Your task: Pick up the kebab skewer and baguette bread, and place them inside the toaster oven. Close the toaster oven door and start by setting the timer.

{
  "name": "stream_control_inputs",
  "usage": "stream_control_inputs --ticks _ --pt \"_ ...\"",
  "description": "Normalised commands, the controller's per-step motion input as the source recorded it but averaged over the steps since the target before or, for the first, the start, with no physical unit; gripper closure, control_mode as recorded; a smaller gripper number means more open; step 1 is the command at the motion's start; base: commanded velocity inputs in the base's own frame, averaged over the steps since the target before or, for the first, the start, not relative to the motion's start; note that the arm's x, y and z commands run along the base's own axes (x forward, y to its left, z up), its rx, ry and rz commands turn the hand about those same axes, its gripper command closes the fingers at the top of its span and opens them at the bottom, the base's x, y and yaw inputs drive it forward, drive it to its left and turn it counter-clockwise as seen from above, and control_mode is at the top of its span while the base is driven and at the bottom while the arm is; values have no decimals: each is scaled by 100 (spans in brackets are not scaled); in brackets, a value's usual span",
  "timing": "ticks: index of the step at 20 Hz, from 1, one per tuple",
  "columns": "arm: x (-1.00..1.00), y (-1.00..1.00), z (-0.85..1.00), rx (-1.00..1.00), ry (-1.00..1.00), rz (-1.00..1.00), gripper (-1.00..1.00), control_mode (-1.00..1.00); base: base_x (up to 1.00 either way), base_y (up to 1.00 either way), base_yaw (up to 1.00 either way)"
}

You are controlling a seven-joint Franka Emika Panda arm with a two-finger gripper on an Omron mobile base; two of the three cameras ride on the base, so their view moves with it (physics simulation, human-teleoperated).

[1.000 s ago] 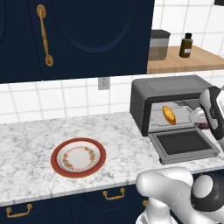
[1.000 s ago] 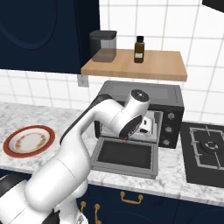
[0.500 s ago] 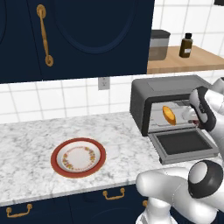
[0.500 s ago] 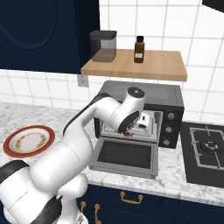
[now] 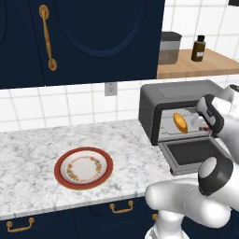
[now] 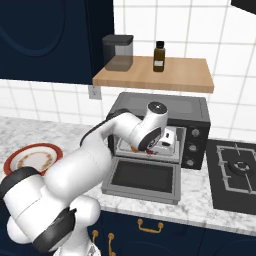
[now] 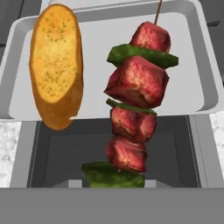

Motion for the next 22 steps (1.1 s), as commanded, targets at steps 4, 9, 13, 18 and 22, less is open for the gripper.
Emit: stream_control_inputs --ticks 4,9,13,18,22 --pt "4 -13 -17 0 0 -4 100 -100 0 0 0" --pt "18 0 -7 -2 -3 0 100 -100 0 0 0" --pt "25 0 0 -5 -2 0 100 -100 0 0 0" --pt "17 0 -13 -5 -5 0 100 -100 0 0 0" --pt "26 0 -20 -2 -9 0 100 -100 0 0 0"
